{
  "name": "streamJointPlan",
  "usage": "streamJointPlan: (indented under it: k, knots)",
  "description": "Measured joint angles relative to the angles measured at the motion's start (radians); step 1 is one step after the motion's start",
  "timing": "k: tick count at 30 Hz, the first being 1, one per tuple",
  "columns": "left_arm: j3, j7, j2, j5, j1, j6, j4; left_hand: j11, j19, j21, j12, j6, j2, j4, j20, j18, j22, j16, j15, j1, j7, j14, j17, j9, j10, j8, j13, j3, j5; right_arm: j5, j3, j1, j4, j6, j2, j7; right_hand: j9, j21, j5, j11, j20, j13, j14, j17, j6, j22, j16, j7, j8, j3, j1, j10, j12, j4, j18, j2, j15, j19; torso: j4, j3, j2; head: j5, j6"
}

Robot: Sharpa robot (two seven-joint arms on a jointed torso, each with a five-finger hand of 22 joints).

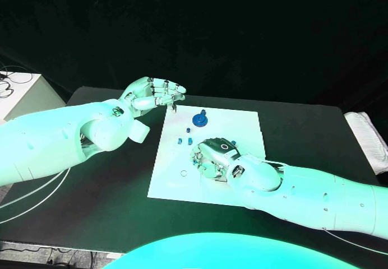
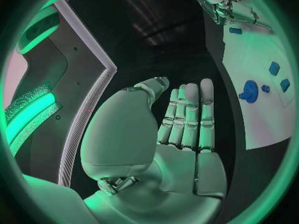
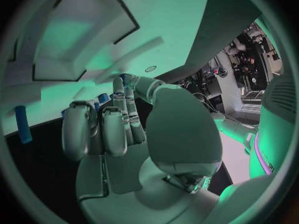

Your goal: Assemble the parts on the task board

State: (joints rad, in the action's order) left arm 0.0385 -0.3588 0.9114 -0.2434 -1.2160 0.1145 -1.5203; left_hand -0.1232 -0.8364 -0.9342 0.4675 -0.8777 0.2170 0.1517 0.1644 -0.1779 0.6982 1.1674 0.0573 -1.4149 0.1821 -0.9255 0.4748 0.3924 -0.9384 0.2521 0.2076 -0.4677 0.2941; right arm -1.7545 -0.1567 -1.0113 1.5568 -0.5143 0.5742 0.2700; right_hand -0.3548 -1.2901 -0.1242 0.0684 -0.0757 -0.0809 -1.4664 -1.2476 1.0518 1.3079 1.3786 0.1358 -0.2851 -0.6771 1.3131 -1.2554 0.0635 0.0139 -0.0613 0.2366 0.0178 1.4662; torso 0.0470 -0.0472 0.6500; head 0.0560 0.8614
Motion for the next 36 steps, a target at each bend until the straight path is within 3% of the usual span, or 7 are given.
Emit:
streamJointPlan:
  k: [13, 17, 19, 22, 26, 32, 36]
  knots:
    - [0.0, 0.002, 0.0, 0.0, 0.0, 0.0, 0.003, -0.004, 0.0, 0.0, 0.0, 0.0, 0.0, 0.0, 0.0, 0.0, -0.001, 0.0, 0.0, 0.0, 0.0, 0.0, 0.0, 0.0, 0.004, 0.0, -0.001, 0.0, 0.0, 0.0, -0.001, 0.0, 0.009, 0.003, 0.008, -0.009, 0.005, 0.003, 0.0, 0.003, 0.0, 0.008, 0.0, 0.004, -0.005, 0.0, 0.0, -0.004, 0.004, 0.003, -0.004, 0.011, -0.002, -0.001, 0.0, 0.004, 0.0, 0.0, -0.0002, 0.0008, 0.0, 0.001, -0.002]
    - [0.0, 0.003, 0.0, 0.0, 0.0, 0.0, 0.004, -0.004, 0.0, 0.0, 0.0, 0.0, 0.0, 0.0, 0.0, 0.0, -0.001, 0.0, 0.0, 0.0, 0.0, 0.0, 0.0, 0.0, 0.004, 0.0, -0.001, 0.0, 0.0, 0.001, -0.003, 0.0, 0.009, 0.002, 0.009, -0.01, 0.013, 0.112, 0.0, 0.022, -0.015, 0.016, 0.0, 0.068, -0.043, 0.0, -0.044, 0.012, 0.034, 0.008, -0.02, 0.084, -0.002, -0.005, 0.0, 0.02, -0.018, -0.008, -0.0002, 0.0008, 0.0, 0.0, -0.004]
    - [0.0, 0.003, 0.0, 0.0, 0.0, 0.0, 0.004, -0.004, 0.0, 0.0, 0.0, 0.0, 0.0, 0.0, 0.0, 0.0, -0.001, 0.0, 0.0, 0.0, 0.0, 0.0, 0.0, 0.0, 0.004, 0.0, -0.001, 0.0, 0.0, 0.002, -0.005, 0.002, 0.008, 0.001, 0.009, -0.011, 0.027, 0.279, 0.0, 0.031, -0.031, 0.02, 0.03, 0.156, -0.089, -0.023, -0.102, 0.02, 0.067, 0.039, -0.022, 0.186, -0.002, -0.012, -0.04, 0.023, -0.035, -0.059, -0.0002, 0.0008, 0.0, 0.0, -0.004]
    - [0.0, 0.004, 0.0, 0.001, 0.0, -0.001, 0.005, -0.004, 0.0, 0.0, 0.0, 0.0, -0.004, 0.0, 0.0, 0.0, -0.001, 0.0, 0.0, -0.004, 0.0, 0.0, 0.0, 0.0, 0.004, 0.0, -0.001, 0.0, 0.0, 0.003, -0.006, 0.004, 0.008, -0.005, 0.012, -0.011, 0.043, 0.425, -0.005, 0.049, -0.046, 0.015, 0.08, 0.24, -0.124, -0.086, -0.149, 0.007, 0.102, 0.142, 0.011, 0.276, 0.015, -0.014, -0.058, 0.01, -0.046, -0.104, -0.0002, 0.0008, 0.001, -0.002, -0.005]
    - [0.0, 0.005, -0.001, 0.001, 0.0, -0.002, 0.007, -0.004, 0.0, 0.0, 0.0, 0.0, -0.004, 0.0, 0.0, 0.0, -0.001, 0.0, 0.0, -0.004, 0.0, 0.0, 0.0, 0.0, 0.004, 0.001, -0.001, 0.0, 0.0, 0.007, -0.005, 0.004, 0.017, -0.02, 0.022, -0.011, 0.054, 0.477, -0.006, 0.056, -0.05, 0.013, 0.1, 0.273, -0.132, -0.115, -0.153, -0.002, 0.121, 0.22, 0.046, 0.311, 0.038, -0.004, -0.062, -0.008, -0.053, -0.107, -0.0002, 0.0013, 0.001, -0.004, -0.007]
    - [0.0, 0.008, -0.001, 0.001, 0.0, -0.005, 0.007, -0.004, -0.003, 0.004, 0.0, 0.0, -0.004, 0.0, -0.004, 0.0, -0.002, 0.0, 0.0, -0.004, 0.0, 0.0, 0.0, 0.0, 0.004, 0.004, -0.002, 0.0, 0.0, 0.02, -0.002, 0.001, 0.057, -0.041, 0.056, -0.01, 0.056, 0.467, -0.006, 0.056, -0.05, 0.01, 0.1, 0.27, -0.129, -0.113, -0.147, 0.002, 0.121, 0.232, 0.056, 0.311, 0.057, 0.005, -0.062, -0.01, -0.053, -0.107, -0.0001, 0.0013, 0.001, -0.008, -0.01]
    - [0.0, 0.01, 0.0, 0.001, 0.0, -0.007, 0.008, -0.004, -0.003, 0.004, 0.0, 0.0, -0.006, 0.0, -0.004, 0.0, -0.002, 0.0, 0.0, -0.006, 0.0, 0.0, 0.0, 0.0, 0.004, 0.004, -0.002, 0.0, 0.0, 0.033, 0.004, -0.013, 0.104, -0.052, 0.1, -0.008, 0.057, 0.451, -0.006, 0.05, -0.05, 0.009, 0.096, 0.261, -0.118, -0.104, -0.132, 0.002, 0.121, 0.237, 0.056, 0.305, 0.076, 0.011, -0.063, -0.01, -0.049, -0.099, -0.0012, 0.0015, 0.0, -0.012, -0.013]
